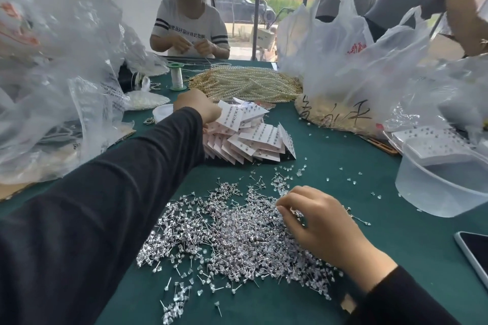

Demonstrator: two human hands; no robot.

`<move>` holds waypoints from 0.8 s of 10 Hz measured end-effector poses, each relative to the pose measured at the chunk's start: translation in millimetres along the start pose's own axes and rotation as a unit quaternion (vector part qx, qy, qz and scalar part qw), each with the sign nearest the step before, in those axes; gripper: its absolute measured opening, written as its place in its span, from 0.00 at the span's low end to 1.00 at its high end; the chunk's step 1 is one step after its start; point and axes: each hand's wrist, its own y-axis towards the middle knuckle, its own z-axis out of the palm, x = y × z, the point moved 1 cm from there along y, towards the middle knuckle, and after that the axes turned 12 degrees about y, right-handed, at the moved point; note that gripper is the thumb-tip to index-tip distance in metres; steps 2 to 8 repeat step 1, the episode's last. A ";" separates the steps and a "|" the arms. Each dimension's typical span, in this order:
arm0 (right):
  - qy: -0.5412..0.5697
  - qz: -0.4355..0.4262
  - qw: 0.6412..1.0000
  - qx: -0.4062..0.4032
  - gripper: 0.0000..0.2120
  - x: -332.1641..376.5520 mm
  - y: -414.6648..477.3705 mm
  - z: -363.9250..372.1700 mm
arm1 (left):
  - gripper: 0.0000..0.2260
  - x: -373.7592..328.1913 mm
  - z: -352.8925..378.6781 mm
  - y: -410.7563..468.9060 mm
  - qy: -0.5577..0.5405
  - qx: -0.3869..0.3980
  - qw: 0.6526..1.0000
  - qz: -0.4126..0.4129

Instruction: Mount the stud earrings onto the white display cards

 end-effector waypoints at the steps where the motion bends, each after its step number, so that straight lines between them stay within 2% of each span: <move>1: 0.008 0.000 1.000 -0.012 0.07 1.4 0.2 -2.2 | 0.13 10.0 -11.2 -17.9 -0.010 -0.017 0.999 0.037; 8: 0.008 0.000 1.000 -0.012 0.07 1.4 0.2 -2.2 | 0.13 10.0 -11.2 -17.9 -0.010 -0.017 0.999 0.037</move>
